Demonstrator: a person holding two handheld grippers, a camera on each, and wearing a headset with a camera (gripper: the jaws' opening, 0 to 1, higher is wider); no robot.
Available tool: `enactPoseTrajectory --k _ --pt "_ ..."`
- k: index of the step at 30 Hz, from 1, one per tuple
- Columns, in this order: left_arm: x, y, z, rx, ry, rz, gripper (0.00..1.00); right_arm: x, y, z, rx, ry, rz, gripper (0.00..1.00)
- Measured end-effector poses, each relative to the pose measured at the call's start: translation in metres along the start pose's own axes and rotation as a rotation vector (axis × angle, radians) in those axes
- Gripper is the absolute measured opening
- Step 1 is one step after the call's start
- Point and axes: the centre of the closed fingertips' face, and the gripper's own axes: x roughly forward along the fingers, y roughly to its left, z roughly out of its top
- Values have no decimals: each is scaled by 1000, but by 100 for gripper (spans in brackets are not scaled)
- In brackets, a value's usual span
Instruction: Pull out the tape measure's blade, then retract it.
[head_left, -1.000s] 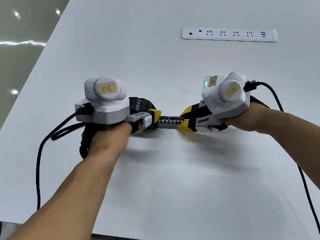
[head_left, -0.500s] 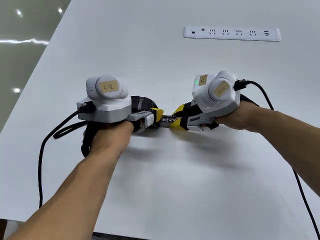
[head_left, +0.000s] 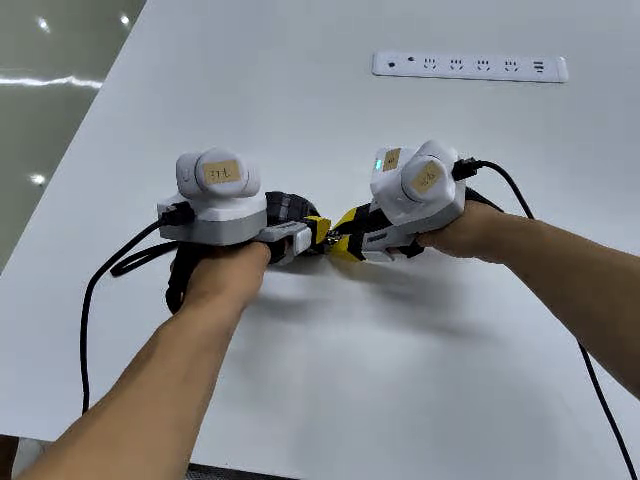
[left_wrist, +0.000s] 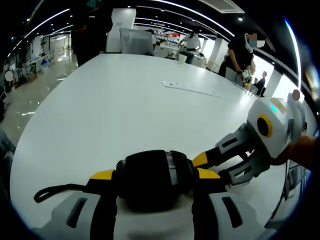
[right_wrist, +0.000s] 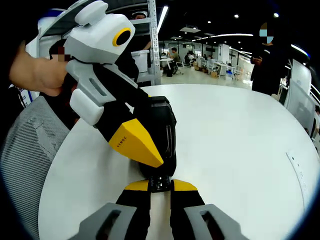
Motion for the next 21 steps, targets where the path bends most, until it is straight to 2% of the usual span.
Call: enactPoseTrajectory --k 21 --pt "1 -1 -1 7 8 -2 58 3 0 1 -60 30 11 12"
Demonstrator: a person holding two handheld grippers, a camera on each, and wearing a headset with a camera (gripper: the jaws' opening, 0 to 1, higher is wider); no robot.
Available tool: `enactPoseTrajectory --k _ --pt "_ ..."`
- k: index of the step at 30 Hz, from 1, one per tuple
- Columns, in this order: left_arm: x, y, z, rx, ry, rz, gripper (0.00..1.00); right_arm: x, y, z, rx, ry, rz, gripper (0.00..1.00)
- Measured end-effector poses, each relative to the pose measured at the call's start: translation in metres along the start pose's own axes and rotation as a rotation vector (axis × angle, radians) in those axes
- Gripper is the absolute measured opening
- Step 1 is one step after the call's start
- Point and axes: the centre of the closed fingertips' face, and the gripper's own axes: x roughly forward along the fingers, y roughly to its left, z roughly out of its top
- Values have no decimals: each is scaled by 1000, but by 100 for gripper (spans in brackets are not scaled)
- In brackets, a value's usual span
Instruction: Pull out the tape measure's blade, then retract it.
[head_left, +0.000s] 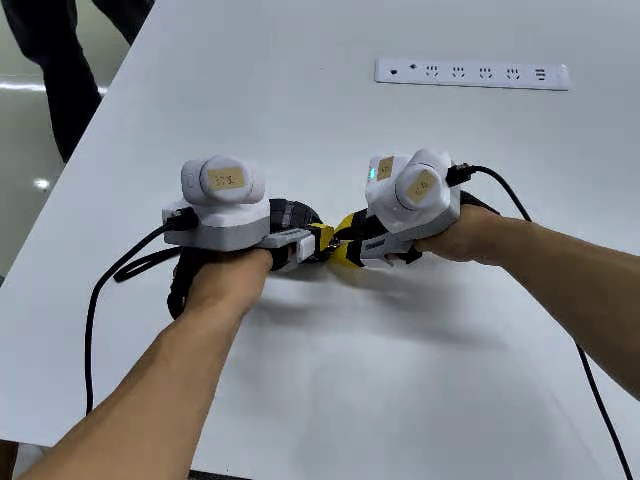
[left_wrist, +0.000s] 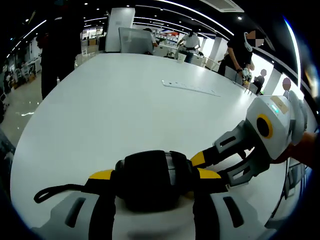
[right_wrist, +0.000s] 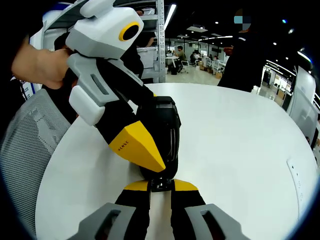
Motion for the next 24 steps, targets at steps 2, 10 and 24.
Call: enactPoseTrajectory --k 2,10,24 --pt "0 0 0 -3 2 0 59 0 0 0 -17 9 -2 12" --pt "1 1 1 -11 10 1 60 1 -1 0 -27 23 -14 14" --pt "0 0 -7 0 37 -3 60 -6 -2 -1 -12 24 -19 17"
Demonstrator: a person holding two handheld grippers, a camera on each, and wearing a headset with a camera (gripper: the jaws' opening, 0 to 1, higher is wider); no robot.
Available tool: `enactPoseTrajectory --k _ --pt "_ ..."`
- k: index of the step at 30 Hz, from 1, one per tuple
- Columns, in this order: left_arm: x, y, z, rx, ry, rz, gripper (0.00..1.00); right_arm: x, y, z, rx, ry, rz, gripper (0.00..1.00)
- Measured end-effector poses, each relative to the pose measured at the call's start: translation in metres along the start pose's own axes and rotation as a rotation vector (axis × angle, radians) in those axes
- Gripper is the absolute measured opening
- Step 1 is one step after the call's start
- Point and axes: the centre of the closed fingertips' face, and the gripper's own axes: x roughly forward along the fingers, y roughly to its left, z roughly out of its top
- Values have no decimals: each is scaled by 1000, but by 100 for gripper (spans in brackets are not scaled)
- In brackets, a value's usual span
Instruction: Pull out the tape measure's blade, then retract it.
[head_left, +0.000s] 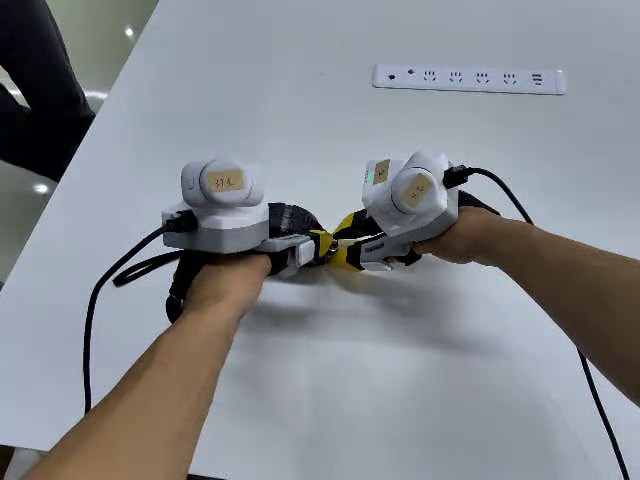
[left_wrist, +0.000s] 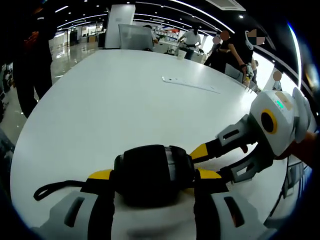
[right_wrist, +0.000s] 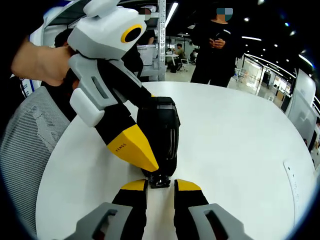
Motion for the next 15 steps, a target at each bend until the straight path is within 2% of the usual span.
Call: enactPoseTrajectory --k 15 --pt "-12 5 -4 34 -3 0 66 -19 3 -10 45 7 -37 28"
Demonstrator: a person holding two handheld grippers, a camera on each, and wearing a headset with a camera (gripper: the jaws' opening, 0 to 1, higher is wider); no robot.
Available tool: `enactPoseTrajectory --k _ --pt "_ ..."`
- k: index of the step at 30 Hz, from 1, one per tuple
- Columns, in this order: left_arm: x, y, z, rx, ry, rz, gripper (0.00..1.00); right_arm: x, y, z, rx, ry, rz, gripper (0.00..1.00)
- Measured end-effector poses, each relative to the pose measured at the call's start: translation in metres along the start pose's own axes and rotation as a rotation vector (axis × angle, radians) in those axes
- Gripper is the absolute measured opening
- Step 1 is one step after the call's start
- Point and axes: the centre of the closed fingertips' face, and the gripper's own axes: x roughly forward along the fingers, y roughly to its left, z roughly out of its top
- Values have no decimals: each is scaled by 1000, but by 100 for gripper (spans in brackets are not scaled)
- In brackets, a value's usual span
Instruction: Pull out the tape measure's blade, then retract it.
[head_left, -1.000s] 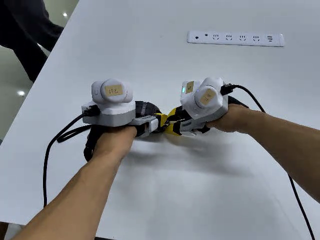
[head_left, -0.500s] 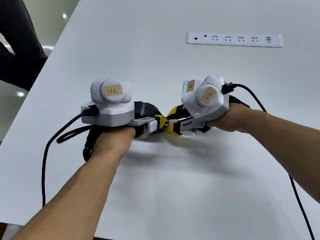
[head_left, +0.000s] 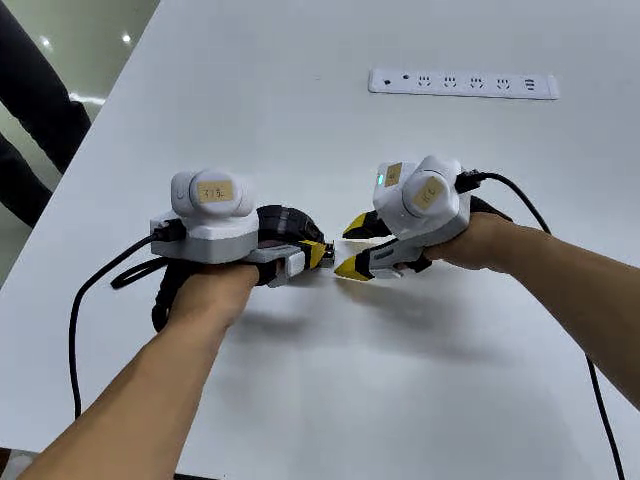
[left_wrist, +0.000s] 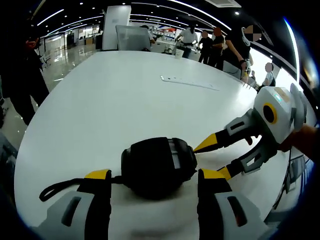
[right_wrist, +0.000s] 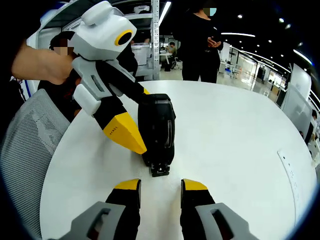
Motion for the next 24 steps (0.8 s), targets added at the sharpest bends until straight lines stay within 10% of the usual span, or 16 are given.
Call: enactPoseTrajectory --k 24 --pt "-11 -3 -4 92 -27 -56 73 -45 -4 -30 128 -32 -113 45"
